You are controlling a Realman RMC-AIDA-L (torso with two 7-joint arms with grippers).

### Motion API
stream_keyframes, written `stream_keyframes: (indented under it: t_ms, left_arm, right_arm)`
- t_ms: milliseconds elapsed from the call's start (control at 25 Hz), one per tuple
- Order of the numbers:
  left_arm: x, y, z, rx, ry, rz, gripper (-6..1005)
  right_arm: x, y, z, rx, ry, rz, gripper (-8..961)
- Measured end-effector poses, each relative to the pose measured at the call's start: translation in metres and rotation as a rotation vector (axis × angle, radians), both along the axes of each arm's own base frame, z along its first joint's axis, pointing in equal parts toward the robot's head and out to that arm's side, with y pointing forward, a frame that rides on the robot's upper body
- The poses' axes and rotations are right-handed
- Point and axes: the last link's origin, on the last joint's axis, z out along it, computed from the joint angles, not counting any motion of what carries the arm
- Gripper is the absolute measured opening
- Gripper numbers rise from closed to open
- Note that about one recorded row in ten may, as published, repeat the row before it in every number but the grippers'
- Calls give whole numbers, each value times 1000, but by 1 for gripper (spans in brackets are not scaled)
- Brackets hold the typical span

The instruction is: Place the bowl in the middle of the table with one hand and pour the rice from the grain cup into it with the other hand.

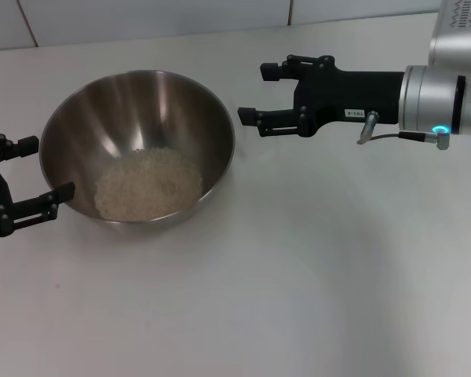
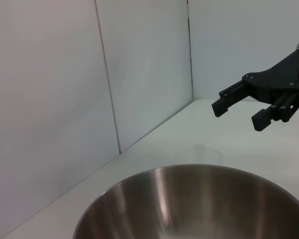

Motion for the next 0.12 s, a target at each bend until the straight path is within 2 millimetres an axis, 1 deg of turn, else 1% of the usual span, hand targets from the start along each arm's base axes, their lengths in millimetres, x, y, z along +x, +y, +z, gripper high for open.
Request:
stream_keyframes:
  t_ms: [120]
  left_arm:
    - [0, 0, 0, 0, 0, 0, 814]
  right_arm:
    - [-1, 0, -1, 2, -4, 2, 833]
